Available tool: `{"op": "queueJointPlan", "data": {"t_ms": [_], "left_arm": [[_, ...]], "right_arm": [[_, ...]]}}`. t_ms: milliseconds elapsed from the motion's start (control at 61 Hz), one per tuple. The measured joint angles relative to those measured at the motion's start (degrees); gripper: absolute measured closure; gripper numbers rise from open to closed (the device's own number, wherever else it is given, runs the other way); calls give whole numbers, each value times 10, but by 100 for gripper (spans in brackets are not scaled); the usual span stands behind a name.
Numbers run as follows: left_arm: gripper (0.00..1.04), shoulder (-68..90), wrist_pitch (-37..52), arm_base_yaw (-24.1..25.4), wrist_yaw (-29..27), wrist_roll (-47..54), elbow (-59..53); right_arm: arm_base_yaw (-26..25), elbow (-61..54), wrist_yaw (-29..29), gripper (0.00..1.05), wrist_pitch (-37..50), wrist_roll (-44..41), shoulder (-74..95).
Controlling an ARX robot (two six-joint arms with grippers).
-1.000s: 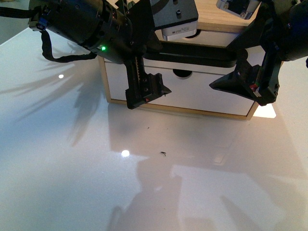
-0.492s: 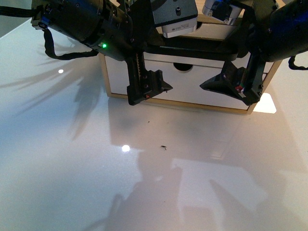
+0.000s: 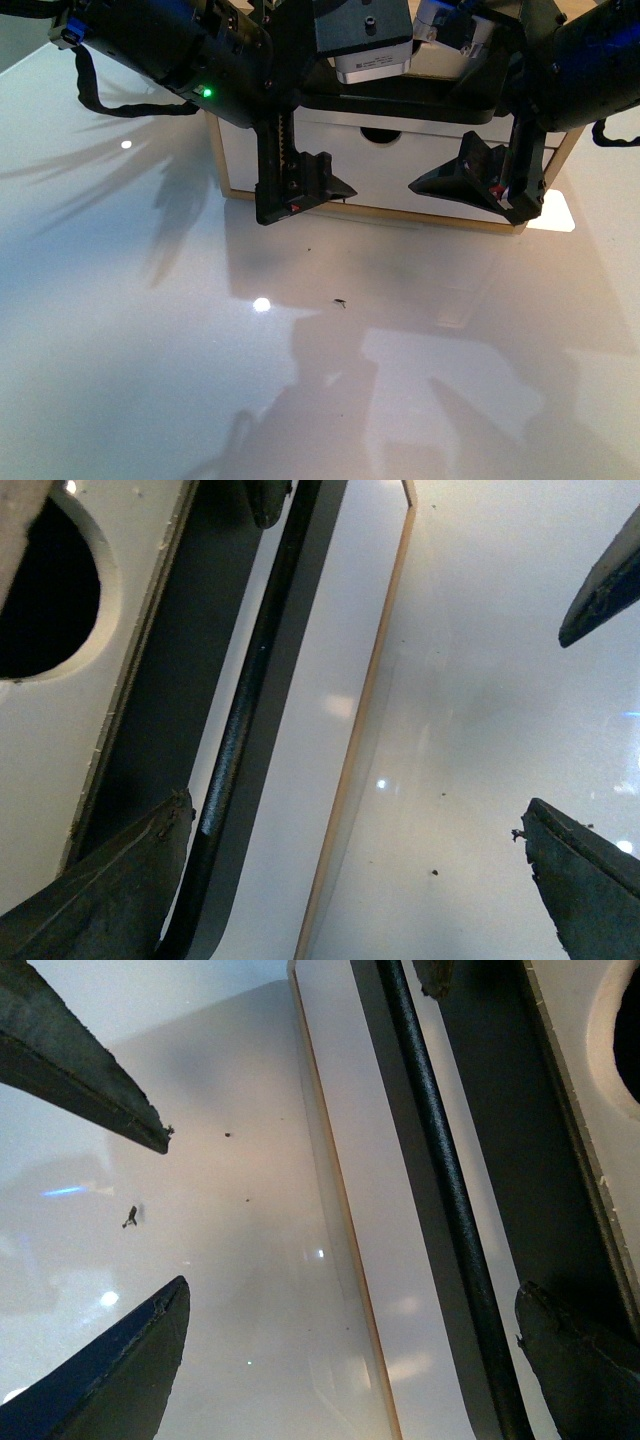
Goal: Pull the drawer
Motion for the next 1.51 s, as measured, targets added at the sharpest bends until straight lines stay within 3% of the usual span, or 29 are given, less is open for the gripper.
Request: {"op": "queueJointPlan", "data": {"t_ms": [361, 885, 1344, 1508], "left_arm": [[7, -40, -16, -2, 12, 36, -51], [7, -163, 15, -10, 33, 57, -220], [7, -266, 237, -6, 37, -107, -329], [7, -346, 349, 16, -21, -224, -397]], "right_arm": [[8, -57, -16, 9, -10, -12, -51], [59, -189, -15, 9, 1, 2, -165], [14, -266, -78, 9, 107, 101, -296], [-28, -337, -66, 9, 196, 187, -378]]}}
